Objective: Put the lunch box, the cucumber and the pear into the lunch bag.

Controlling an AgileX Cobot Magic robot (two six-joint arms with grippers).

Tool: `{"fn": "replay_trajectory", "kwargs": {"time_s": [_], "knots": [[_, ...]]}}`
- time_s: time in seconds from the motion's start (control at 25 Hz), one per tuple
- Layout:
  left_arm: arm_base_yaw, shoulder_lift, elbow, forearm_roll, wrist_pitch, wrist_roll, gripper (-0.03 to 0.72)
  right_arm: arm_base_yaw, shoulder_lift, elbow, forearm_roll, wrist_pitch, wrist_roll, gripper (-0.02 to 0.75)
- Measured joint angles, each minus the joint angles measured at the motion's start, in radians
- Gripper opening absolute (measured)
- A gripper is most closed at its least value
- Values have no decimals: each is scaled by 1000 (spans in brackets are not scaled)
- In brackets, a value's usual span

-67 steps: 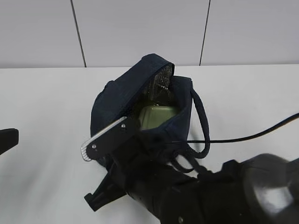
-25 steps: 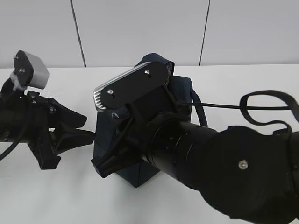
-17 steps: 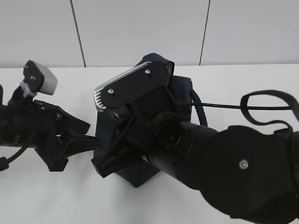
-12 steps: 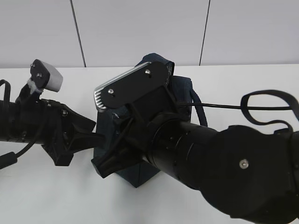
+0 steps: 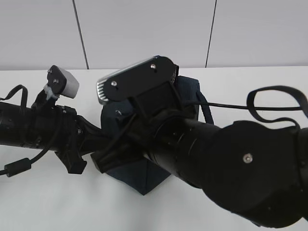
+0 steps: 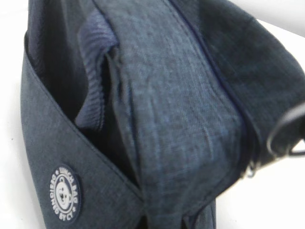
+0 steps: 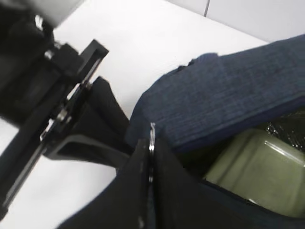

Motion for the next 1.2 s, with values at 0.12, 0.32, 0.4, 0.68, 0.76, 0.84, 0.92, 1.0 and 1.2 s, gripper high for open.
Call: {"fn": "replay_trajectory", "kwargs": {"time_s": [0.12,0.32,0.4,0.68,0.76,0.84,0.92,1.0,1.2], "knots": [[0,0,0,-3,-1,0,24,-8,0,-40,50,-15,-65,0],[0,0,0,-10,-1,0,22,-62,4,-96,162,-23,-187,0],[0,0,0,-11,1,0,22,-109,4,-114,179,1,-197,0],[0,0,-3,-16,2,0,17,-299,4,-191,234,189,-204,0],[-2,0,-5,-17,3,0,16,-343,4,-206,239,225,-204,0],[-3,0,-7,-17,3,0,17,-389,9,-226,239,266,-206,0],[-3,0,-7,-17,3,0,15,-436,25,-253,239,292,-207,0],[-4,0,-7,-10,3,0,15,-484,50,-281,239,318,-208,0],[-4,0,-7,16,2,-1,14,-661,167,-387,305,447,-210,0]]}}
